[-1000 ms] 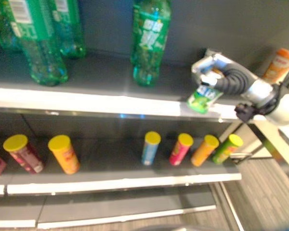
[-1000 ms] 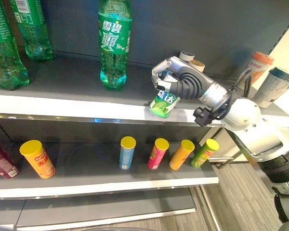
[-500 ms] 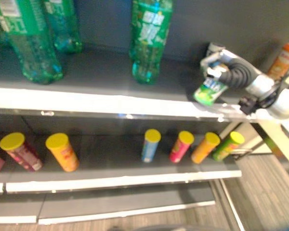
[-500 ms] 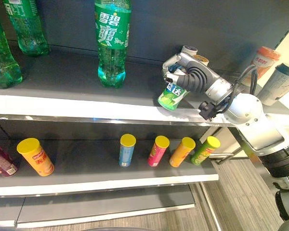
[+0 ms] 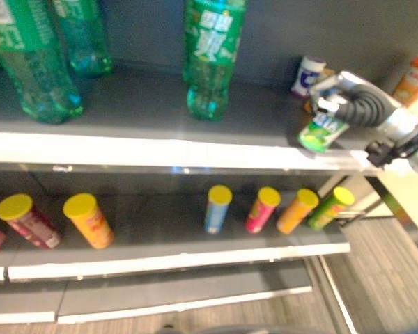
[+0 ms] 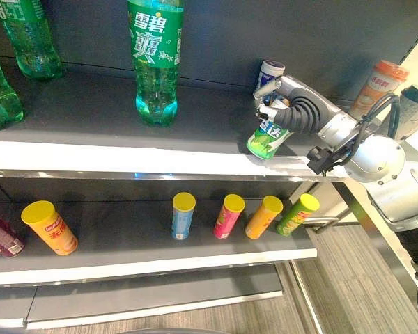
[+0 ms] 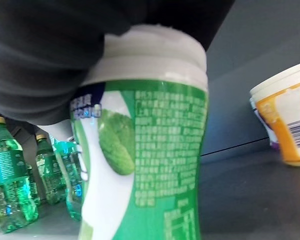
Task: Put the goods on the table back onto the shelves and tidy them up.
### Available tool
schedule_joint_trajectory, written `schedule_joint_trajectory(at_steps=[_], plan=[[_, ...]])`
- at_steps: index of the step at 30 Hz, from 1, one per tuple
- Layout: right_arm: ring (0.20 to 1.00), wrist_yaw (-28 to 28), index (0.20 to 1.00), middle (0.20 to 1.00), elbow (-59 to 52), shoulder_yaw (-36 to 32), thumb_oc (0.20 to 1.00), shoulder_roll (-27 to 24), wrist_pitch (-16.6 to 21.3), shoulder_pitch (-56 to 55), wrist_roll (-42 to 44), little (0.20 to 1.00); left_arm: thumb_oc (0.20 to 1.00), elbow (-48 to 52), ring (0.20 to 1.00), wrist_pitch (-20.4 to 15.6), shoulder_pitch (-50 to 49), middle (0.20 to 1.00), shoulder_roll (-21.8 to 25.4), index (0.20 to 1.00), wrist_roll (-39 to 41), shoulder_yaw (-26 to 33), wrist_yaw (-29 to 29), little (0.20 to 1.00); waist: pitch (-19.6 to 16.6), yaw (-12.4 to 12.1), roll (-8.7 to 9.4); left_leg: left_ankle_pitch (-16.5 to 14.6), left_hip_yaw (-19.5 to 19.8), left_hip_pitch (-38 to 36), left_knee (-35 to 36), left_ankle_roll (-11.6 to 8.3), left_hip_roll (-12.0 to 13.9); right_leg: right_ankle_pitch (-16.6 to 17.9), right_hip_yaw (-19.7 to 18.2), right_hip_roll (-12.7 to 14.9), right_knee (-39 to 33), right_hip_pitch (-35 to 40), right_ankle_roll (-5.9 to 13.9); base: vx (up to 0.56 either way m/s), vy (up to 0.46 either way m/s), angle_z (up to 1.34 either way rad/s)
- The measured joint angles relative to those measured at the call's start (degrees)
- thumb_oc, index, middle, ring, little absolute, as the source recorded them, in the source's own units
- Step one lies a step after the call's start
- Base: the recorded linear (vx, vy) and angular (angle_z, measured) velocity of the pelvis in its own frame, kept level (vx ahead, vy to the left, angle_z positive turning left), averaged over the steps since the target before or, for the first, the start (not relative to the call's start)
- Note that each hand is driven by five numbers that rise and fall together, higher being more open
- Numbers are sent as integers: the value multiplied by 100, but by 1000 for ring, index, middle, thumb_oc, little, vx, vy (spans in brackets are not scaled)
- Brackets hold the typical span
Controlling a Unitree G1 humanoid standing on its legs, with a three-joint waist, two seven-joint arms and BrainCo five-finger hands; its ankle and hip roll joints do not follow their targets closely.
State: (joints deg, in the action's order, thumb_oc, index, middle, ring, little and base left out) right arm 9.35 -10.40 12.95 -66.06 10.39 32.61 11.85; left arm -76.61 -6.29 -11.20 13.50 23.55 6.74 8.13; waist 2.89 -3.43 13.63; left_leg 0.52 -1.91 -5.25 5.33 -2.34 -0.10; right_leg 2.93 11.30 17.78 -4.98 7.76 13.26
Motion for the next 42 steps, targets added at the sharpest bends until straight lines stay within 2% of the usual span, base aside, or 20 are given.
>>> schedule_joint_trajectory(at_steps=[14,21,33,38,42], plan=[[200,-41,200,200,490,-11,200,28,-17,-34,-262,200,1000,9,1000,-1,5,1000,13,1000,-7,-5,4,1000,14,-32,28,2,27,2,0,-1,-3,0,36,1,0,15,0,0,0,0],[200,-177,200,200,868,12,200,179,-24,12,-788,200,1000,21,1000,-5,36,1000,36,1000,-9,-11,1,1000,37,-101,75,5,76,5,-30,-2,-2,-2,60,-6,0,33,-5,0,0,0],[200,-237,200,200,781,6,200,270,-99,25,-852,200,1000,70,1000,-8,46,1000,75,1000,-3,-8,0,1000,88,-106,166,7,150,15,-30,-9,6,-28,170,-14,0,89,-49,3,-5,3],[200,-108,200,200,569,-19,200,214,-65,5,-843,200,1000,71,1000,-11,46,1000,74,1000,-3,-2,2,1000,86,-87,169,6,149,10,-30,-10,8,-28,172,-14,0,90,-49,0,0,0],[200,39,200,200,397,-41,200,-143,39,-95,-841,200,1000,73,1000,-12,48,1000,72,1000,-5,3,12,1000,87,-89,168,6,150,10,-30,-10,6,-27,179,-13,1,97,-50,0,0,0]])
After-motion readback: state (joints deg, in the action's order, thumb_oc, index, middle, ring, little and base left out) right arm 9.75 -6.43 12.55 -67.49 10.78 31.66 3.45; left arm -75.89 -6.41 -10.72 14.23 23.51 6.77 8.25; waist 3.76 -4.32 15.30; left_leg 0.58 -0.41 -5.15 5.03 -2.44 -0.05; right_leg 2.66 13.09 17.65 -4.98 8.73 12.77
